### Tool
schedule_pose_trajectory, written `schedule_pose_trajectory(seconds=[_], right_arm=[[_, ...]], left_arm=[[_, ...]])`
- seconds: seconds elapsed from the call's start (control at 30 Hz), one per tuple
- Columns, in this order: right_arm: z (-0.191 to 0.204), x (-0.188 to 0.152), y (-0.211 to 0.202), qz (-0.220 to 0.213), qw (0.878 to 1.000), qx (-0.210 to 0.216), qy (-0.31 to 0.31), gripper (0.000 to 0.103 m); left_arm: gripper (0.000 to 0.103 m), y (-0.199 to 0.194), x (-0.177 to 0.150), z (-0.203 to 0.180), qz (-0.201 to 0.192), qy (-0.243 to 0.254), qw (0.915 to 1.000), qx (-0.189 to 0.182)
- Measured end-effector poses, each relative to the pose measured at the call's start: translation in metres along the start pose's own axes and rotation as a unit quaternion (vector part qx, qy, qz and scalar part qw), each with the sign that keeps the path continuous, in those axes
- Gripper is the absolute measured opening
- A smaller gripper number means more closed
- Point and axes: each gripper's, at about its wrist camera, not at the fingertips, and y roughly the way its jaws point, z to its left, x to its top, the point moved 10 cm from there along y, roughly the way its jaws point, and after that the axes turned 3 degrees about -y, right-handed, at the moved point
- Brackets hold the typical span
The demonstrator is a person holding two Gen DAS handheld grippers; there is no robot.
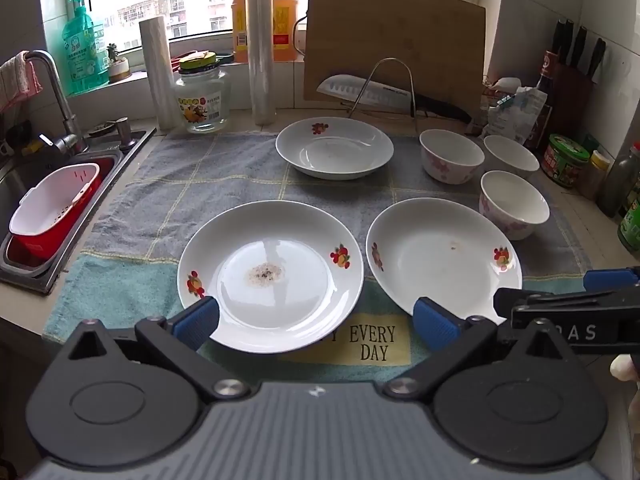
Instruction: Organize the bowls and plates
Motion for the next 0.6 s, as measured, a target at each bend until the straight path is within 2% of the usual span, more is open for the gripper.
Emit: schedule_pose_trajectory(seconds=[0.6], right_arm=[[0.0029,0.0051,-0.0049,-0.002,1.000,-0.002,-0.003,0.103]], left_arm=[[0.102,-0.0036,0.0030,0.0009,-0.008,-0.001,1.0000,-0.002]])
